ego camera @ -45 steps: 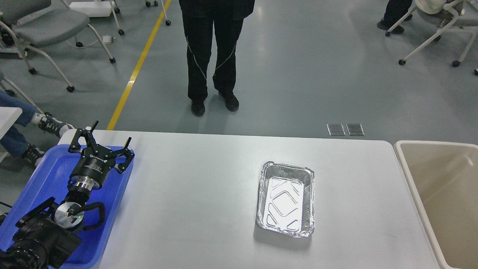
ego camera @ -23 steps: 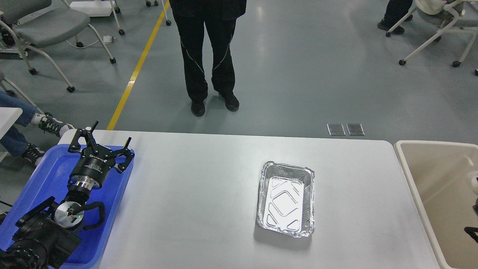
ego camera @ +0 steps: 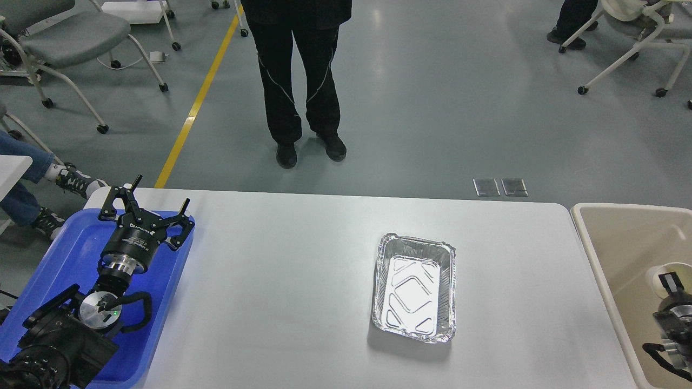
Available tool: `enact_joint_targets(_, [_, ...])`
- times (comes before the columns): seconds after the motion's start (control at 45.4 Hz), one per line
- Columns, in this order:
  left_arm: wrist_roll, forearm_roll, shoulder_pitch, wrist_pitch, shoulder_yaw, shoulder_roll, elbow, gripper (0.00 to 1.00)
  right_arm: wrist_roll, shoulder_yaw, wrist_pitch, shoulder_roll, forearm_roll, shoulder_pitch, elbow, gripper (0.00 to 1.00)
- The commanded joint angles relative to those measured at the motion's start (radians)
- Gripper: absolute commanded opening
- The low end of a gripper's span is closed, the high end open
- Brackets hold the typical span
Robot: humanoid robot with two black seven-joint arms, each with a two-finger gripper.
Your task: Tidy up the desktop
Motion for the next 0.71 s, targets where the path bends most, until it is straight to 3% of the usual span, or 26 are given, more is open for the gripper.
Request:
enact_joint_targets(0.0, [0.0,0.0,0.0,0.0,0.0,0.0,0.0,1.0,0.001,0.002,-0.006,-0.001,0.004,-0.001,-0.001,0.88])
enact_joint_targets(0.022, [0.0,0.0,0.0,0.0,0.0,0.0,0.0,1.0,0.001,0.002,-0.006,-0.001,0.004,0.0,-0.001,0.99])
enact_joint_targets(0.044, [0.0,0.0,0.0,0.0,0.0,0.0,0.0,1.0,0.001,0.003,-0.006,-0.001,0.004,0.003,0.002,0.99])
enact_joint_targets(0.242, [0.0,0.0,0.0,0.0,0.0,0.0,0.0,1.0,0.001,0.06,0.01,-0.012,0.007,0.019,0.022,1.0])
enact_joint_targets(0.463, [0.0,0.0,0.0,0.0,0.0,0.0,0.0,1.0,0.001,0.299,0.012,-0.099,0.007,0.092,0.071,1.0])
enact_joint_targets(0.683, [0.0,0.0,0.0,0.0,0.0,0.0,0.0,1.0,0.012,0.452,0.01,-0.229,0.007,0.183,0.24,1.0])
